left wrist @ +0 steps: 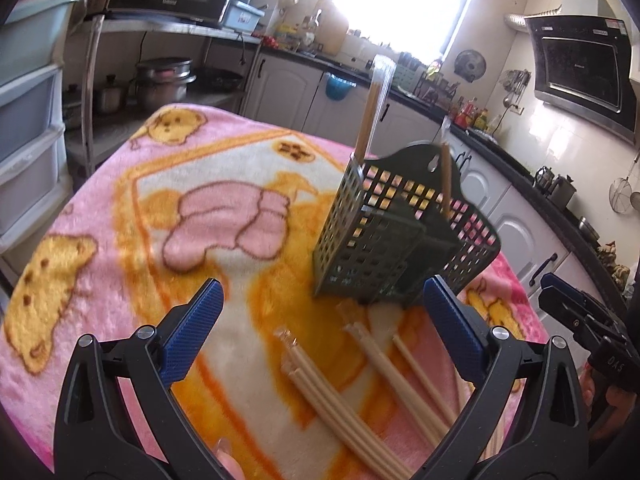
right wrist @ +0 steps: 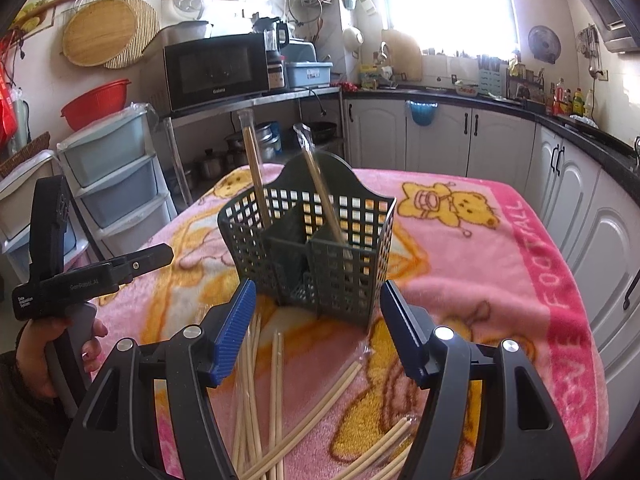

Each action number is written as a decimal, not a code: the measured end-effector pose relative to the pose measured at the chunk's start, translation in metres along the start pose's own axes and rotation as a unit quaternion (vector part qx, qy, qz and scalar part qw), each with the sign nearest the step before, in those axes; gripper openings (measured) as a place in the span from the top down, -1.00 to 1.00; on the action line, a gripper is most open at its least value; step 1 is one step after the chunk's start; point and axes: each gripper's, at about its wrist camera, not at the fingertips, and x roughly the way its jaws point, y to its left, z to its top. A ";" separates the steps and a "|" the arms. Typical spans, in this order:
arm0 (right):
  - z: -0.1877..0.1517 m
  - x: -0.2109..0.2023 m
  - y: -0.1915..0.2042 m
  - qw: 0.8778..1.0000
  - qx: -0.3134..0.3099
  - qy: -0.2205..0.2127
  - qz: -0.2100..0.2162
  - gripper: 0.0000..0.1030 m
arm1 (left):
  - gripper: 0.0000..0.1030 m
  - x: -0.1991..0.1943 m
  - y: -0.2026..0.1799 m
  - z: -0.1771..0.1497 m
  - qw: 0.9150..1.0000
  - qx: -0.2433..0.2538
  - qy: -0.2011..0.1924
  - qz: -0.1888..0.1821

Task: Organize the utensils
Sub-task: 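Move both open tools back down to the loose chopstick bundles, then close the left tool on a chopstick bundle while the right tool grasps another, then raise both held bundles upright above the green caddy, then open the left tool into the caddy while the right tool releases its bundle, then withdraw both open tools from the caddy toward the loose bundles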

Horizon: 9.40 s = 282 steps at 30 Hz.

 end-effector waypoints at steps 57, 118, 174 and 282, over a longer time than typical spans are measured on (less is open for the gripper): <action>-0.043 0.109 -0.060 0.974 0.141 0.180 -0.005 0.80 | 0.76 0.043 0.042 -0.049 0.988 -0.086 0.118 -0.050; 0.054 -0.032 0.001 0.994 0.048 -0.057 0.077 0.91 | 0.98 -0.033 -0.015 0.021 0.986 -0.021 0.014 -0.163; 0.181 -0.059 -0.011 0.963 -0.014 -0.267 0.038 0.91 | 0.98 -0.054 -0.101 0.186 0.972 0.074 -0.167 -0.147; 0.014 0.015 0.004 0.999 -0.023 -0.017 0.017 -0.09 | -0.79 -0.008 -0.030 0.028 0.997 0.049 -0.035 -0.040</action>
